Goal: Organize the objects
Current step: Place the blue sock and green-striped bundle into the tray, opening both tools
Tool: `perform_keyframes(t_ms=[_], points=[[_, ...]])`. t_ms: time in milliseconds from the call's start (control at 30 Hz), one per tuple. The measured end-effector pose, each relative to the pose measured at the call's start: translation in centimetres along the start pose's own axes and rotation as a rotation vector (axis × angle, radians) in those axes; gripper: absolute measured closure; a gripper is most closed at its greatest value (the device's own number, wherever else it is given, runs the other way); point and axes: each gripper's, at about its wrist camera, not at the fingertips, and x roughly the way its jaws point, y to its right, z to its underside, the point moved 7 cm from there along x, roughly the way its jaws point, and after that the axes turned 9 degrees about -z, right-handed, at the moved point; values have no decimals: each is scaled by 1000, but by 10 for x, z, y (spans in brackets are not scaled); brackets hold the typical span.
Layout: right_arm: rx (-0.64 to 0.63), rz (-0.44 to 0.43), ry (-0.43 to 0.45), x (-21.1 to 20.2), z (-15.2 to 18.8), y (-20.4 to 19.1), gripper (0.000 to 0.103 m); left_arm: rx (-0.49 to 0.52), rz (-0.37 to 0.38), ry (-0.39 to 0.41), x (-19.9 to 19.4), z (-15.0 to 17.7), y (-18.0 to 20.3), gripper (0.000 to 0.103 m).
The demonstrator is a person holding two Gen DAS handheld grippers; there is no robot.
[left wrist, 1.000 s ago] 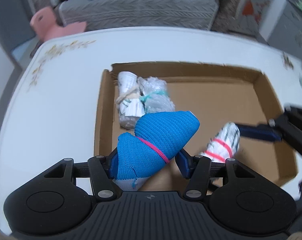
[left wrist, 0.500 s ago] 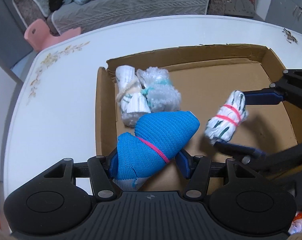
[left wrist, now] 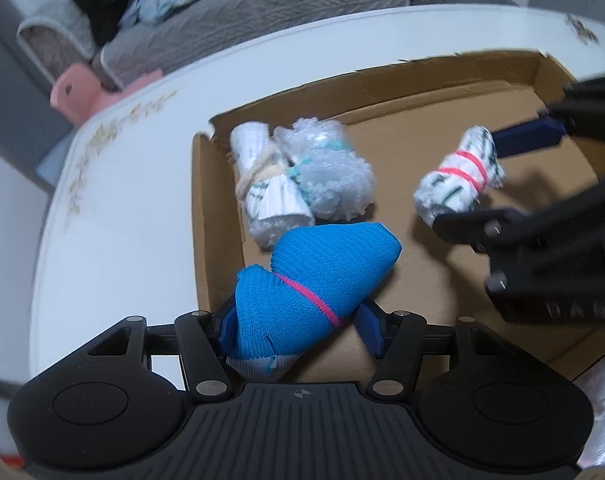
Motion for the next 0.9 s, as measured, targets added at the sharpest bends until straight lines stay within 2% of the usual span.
perform_keyframes(t_ms=[167,300,400,500,667,900], points=[[105,-27,19,0,-8,8,43,28,-9,24,1,-3,11,37],[116,-57,22,7,-16,9,43,35,-23,58,0,-8,11,26],[112,-71,7,16,-15,8,40,15,-29,52,3,-10,6,20],[137,-83,10,17,-13,12,39,16,-27,51,6,-10,5,18],[157,-97,19,11,-14,15,29,17,-24,55,3,-10,5,16],[154,-94,31,3,-16,14,25,54,-30,78,-8,-8,8,10]])
